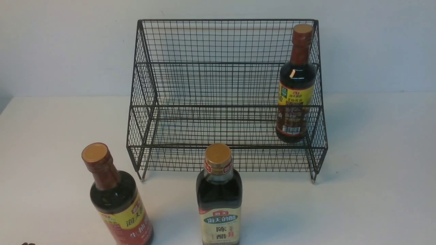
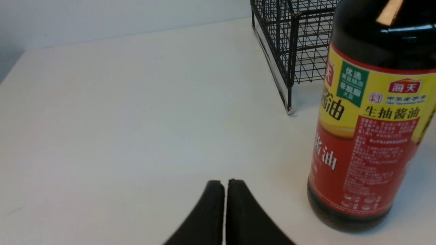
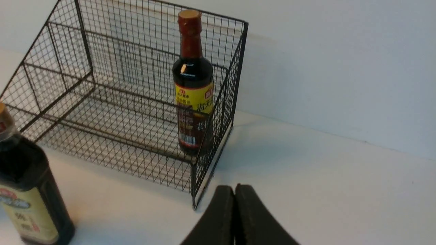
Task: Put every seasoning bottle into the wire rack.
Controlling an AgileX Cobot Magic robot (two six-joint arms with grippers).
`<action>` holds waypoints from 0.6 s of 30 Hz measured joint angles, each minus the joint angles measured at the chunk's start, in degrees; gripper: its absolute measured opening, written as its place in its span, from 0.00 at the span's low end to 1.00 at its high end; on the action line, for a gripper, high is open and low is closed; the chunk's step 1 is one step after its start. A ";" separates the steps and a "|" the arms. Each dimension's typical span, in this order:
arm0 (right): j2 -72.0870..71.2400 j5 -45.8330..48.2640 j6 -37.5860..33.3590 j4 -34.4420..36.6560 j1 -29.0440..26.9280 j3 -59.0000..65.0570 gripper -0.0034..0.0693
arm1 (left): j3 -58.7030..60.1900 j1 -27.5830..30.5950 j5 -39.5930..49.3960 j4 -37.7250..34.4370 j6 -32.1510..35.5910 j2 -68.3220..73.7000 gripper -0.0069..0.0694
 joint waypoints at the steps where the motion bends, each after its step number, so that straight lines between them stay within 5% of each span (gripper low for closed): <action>1: -1.80 -5.55 0.00 0.19 0.00 3.99 0.03 | 0.00 0.00 0.00 0.00 0.00 0.00 0.08; 8: -8.84 -27.20 0.00 4.51 0.00 21.39 0.03 | 0.00 0.00 0.00 0.00 0.00 0.00 0.08; 18: -9.61 -28.15 0.02 5.30 0.00 23.05 0.03 | 0.00 0.00 0.00 0.00 0.00 0.00 0.08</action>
